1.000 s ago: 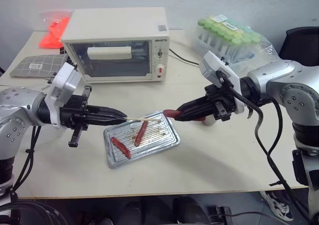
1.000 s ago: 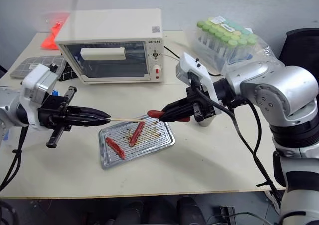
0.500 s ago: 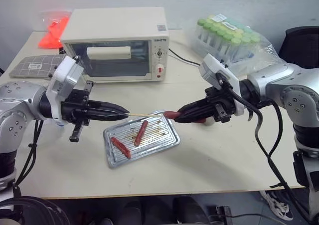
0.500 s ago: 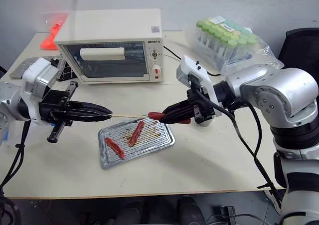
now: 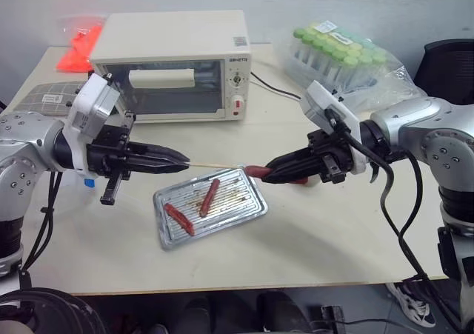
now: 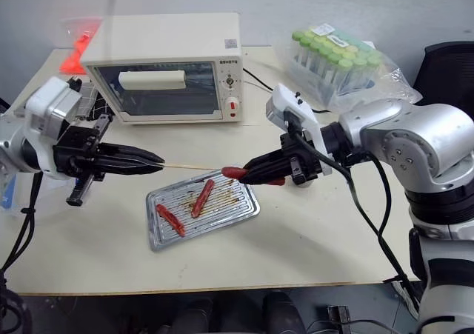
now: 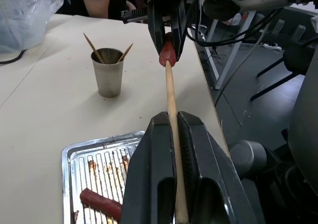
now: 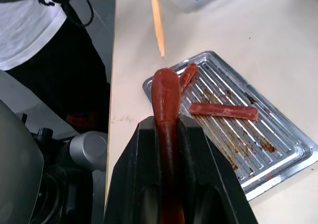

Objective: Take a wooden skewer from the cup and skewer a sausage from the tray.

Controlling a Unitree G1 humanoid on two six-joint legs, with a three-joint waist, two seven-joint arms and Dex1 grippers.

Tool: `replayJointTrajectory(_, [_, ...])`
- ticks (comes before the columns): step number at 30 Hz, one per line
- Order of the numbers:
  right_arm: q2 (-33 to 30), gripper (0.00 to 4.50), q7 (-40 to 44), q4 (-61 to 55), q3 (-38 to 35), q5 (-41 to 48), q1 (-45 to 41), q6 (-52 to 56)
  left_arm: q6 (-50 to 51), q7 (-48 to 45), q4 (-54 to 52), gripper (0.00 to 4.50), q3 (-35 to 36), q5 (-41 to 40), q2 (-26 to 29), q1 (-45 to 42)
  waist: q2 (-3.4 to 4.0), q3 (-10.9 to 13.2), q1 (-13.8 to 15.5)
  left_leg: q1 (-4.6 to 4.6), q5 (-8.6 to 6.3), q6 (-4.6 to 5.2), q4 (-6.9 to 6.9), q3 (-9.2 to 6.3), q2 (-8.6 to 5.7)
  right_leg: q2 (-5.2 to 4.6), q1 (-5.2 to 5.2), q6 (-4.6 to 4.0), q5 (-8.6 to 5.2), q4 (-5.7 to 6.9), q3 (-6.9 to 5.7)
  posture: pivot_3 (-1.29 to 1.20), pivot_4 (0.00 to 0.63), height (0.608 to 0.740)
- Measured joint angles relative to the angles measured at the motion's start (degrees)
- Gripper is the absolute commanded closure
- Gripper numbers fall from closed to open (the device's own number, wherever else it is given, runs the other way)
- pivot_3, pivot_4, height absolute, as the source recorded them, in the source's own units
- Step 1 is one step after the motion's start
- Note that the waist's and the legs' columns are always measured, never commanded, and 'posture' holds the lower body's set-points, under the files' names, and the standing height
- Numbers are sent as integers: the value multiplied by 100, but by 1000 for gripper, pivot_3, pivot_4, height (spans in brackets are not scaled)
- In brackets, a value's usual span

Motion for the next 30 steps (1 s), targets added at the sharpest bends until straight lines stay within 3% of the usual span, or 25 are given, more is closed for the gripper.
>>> replayJointTrajectory(30, [203, 4203, -559, -35, -225, 602, -146, 339, -76, -98, 170, 4500, -223, 190, -284, -260, 0, 0, -1, 0, 0, 0, 2, 0, 0, 0, 0, 0, 0, 3, -1, 0, 150, 740])
